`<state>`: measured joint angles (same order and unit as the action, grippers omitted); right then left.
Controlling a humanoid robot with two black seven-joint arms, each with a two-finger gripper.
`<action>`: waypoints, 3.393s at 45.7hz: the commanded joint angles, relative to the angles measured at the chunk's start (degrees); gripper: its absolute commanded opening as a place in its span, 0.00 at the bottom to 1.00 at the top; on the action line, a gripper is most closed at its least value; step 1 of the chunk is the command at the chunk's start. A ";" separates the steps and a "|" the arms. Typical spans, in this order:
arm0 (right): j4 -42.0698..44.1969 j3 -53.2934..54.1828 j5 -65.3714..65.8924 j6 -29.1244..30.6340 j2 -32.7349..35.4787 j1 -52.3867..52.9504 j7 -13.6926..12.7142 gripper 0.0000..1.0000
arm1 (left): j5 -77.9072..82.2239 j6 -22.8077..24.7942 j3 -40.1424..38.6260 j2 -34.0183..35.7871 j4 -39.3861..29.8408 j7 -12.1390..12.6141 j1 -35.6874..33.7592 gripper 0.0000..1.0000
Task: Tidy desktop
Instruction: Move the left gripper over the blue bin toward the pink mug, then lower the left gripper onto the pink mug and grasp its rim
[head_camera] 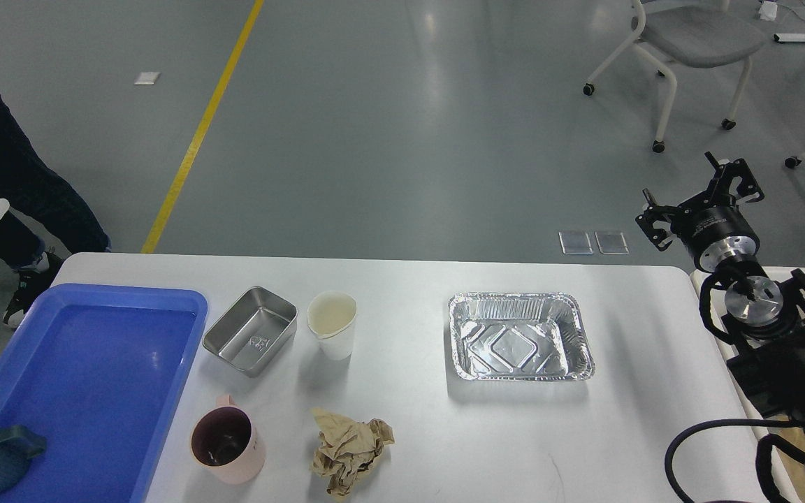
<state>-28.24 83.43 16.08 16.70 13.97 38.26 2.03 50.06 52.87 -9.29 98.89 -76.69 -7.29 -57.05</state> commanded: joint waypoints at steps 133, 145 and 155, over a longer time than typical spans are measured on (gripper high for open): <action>-0.24 -4.24 1.15 -1.59 9.93 -3.36 -0.53 1.00 | 8.04 2.13 7.18 -54.33 0.84 28.74 -1.04 1.00; -0.50 -3.89 1.06 -1.41 10.73 -3.80 -0.53 1.00 | 8.04 2.13 10.70 -56.96 1.01 28.74 -1.75 1.00; -0.59 -3.98 1.06 -1.32 11.17 -3.80 -0.53 1.00 | 7.95 2.13 10.79 -56.88 1.01 30.32 -1.75 1.00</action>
<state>-28.79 79.47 17.14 15.35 25.10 34.46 1.49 58.07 55.01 1.46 41.96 -75.67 22.16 -58.77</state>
